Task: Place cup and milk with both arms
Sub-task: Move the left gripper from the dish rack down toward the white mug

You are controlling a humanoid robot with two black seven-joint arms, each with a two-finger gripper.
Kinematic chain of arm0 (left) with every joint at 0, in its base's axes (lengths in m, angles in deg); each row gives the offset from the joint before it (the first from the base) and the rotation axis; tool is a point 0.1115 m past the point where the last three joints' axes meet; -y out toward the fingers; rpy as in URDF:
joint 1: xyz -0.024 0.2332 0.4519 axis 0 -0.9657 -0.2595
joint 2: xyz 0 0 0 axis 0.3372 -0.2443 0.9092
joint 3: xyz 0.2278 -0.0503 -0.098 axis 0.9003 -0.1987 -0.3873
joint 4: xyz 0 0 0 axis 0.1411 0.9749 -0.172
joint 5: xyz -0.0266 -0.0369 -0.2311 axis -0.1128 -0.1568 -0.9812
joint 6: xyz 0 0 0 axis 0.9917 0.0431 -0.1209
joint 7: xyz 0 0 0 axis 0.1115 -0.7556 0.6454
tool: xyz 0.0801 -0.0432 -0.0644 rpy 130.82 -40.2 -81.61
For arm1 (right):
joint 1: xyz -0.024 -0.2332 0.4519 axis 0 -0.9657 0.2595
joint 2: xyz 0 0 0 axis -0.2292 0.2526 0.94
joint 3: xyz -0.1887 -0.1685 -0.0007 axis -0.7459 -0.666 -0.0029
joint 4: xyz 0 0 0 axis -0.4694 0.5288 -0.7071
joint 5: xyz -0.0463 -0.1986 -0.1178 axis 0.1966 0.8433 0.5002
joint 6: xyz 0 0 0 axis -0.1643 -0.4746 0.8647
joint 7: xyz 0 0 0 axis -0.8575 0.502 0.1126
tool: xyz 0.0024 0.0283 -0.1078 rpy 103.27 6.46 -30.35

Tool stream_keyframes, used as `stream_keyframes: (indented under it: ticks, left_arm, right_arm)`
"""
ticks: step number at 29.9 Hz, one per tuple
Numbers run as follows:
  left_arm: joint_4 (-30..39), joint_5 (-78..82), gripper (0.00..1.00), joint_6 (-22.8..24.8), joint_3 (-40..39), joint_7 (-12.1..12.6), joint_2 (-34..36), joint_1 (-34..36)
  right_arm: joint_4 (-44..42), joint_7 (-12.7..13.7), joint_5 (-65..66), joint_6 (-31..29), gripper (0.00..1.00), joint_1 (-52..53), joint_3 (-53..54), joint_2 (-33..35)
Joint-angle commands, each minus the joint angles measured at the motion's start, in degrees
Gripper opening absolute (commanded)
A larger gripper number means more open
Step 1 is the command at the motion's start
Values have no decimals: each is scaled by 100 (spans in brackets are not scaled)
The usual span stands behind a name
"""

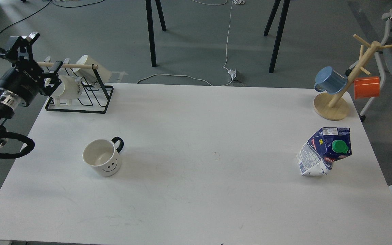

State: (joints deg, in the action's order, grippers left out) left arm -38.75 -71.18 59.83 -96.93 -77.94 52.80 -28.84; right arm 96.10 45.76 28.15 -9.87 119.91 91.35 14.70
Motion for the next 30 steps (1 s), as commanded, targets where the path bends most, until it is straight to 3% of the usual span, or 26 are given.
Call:
stream_keyframes:
  ticks: [1,19,27,30]
  left_arm:
    - [9,-9,100,0,-2,1,-3,11]
    - [-333,349,99,0,112,1,-29,486]
    - [-299,5179,99,0,95,1,-81,1092]
    - [183,6413,99,0,104,1,-38,1119]
  right_arm:
    - [-7,0,0,0,96,-53,-4,-1]
    - [10,0,-105,0,96,-141,14,87]
    - [10,0,-167,0,96,-229,14,131]
    - [10,0,-167,0,96,-255,23,140]
